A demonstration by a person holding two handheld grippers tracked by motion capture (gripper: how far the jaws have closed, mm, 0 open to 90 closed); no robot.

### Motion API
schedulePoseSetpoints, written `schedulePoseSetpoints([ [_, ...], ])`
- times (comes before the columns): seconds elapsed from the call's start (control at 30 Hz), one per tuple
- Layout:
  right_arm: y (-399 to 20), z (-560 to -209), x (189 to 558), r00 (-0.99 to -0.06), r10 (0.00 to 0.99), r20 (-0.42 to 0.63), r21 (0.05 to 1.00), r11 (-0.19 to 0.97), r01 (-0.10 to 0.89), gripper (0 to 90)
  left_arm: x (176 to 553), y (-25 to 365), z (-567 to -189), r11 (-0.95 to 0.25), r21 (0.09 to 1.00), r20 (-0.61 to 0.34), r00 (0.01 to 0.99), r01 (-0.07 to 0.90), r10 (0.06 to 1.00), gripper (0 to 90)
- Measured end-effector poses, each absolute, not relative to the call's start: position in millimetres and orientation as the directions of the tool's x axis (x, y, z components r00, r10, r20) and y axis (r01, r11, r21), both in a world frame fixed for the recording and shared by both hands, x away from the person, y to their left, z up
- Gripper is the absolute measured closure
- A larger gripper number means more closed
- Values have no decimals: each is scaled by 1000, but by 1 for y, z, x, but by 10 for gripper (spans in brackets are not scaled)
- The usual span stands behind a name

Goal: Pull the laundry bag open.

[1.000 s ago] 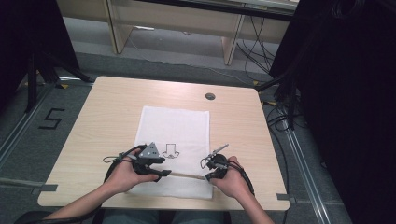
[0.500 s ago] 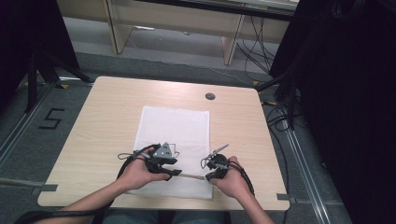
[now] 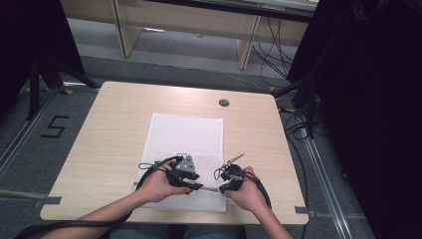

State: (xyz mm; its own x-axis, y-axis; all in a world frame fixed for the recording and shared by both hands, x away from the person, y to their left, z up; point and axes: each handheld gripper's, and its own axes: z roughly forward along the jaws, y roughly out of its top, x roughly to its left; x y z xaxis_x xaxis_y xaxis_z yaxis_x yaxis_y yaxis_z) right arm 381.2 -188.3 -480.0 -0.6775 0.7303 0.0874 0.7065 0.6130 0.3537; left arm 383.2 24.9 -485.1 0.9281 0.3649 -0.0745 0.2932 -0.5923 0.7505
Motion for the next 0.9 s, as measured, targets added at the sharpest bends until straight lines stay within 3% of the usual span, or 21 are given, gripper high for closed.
schedulePoseSetpoints([
  [0.9,-189,-480,381,-677,730,97,354,610,709,900,388,-12,-500,-622,736,-94,950,266,296,700],
])
